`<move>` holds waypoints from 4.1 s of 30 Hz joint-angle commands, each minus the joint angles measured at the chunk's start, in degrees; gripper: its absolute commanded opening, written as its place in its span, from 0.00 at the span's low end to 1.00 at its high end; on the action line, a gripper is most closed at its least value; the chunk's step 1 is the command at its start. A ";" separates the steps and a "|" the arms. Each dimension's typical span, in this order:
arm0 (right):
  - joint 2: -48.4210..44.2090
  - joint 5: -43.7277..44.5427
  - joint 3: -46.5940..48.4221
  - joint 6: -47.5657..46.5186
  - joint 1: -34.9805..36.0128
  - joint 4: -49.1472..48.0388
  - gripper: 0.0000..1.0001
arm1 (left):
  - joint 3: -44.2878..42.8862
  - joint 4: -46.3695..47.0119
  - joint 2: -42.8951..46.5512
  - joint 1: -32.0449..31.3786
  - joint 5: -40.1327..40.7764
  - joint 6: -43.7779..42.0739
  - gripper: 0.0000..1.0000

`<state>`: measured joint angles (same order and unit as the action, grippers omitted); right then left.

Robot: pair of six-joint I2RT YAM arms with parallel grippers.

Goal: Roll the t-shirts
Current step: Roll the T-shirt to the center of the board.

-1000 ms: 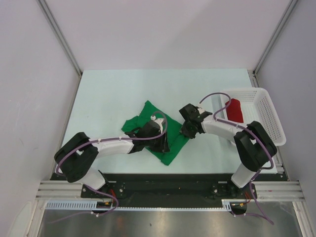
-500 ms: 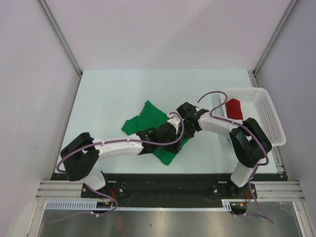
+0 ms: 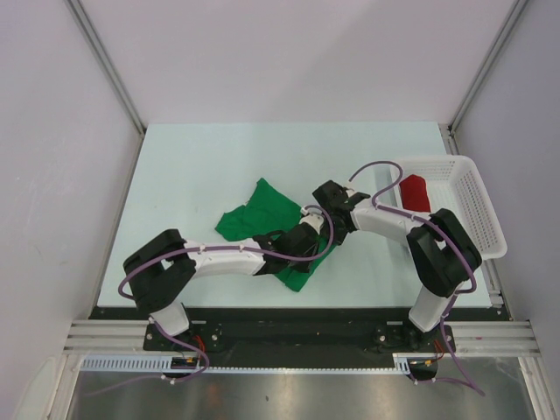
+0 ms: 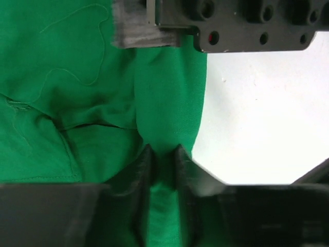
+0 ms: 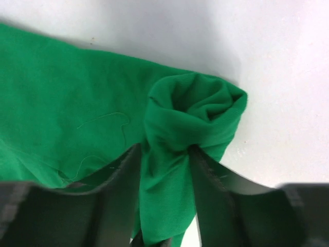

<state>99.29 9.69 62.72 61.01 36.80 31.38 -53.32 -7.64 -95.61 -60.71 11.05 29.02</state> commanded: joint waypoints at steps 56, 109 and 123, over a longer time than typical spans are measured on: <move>-9.99 6.21 -8.84 -6.26 5.92 -7.38 0.46 | 15.88 23.37 -0.10 19.66 -36.35 13.08 0.09; -10.61 8.59 -7.88 -1.78 7.33 -2.64 0.04 | 10.52 9.31 9.21 12.10 -24.77 8.78 0.54; -3.84 6.92 -1.02 -2.48 7.15 -1.58 0.10 | 10.00 -2.01 22.05 3.69 -6.49 4.12 0.58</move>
<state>94.06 16.45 58.72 58.26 44.14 30.37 -40.73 -4.58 -74.13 -52.18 -2.81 36.32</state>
